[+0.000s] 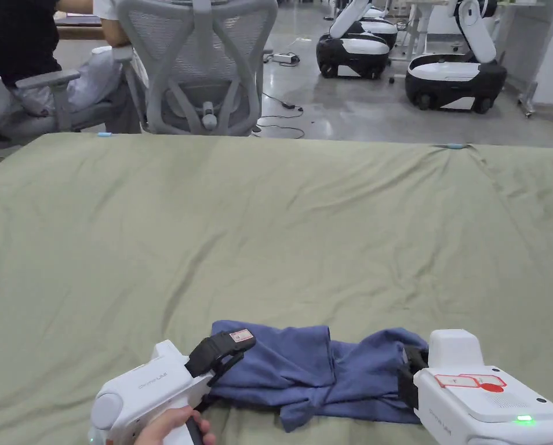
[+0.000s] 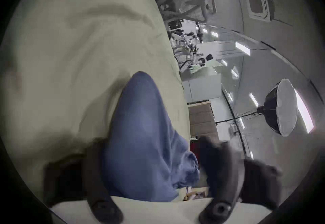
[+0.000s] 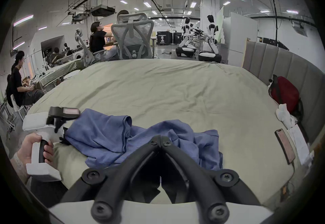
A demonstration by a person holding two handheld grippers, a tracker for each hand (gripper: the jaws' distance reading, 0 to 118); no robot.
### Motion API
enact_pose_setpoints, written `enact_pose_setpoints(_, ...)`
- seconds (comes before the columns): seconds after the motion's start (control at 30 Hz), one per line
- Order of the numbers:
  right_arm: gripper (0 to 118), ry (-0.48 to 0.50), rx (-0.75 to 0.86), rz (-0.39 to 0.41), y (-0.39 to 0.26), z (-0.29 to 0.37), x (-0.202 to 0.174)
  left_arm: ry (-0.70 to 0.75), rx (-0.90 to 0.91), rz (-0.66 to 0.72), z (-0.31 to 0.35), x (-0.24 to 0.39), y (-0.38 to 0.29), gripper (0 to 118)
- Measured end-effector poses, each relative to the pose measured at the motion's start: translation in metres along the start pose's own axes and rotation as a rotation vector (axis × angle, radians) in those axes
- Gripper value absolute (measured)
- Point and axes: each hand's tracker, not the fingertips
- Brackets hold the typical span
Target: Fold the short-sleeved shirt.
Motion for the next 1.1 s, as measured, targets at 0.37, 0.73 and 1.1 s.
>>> enact_pose_setpoints(0.37,0,-0.042,-0.012,0.011,0.003,-0.001,0.0,0.35,0.242,-0.4,0.055,0.049,0.022,10)
enact_pose_setpoints(0.73,0,-0.037,-0.01,-0.016,-0.004,0.001,0.016,0.466,0.109,-1.126,-0.007,0.156,-0.077,10)
enact_pose_setpoints(1.1,0,-0.059,0.005,-0.053,-0.016,0.015,0.054,0.675,-0.139,-1.59,-0.124,0.139,-0.2,40)
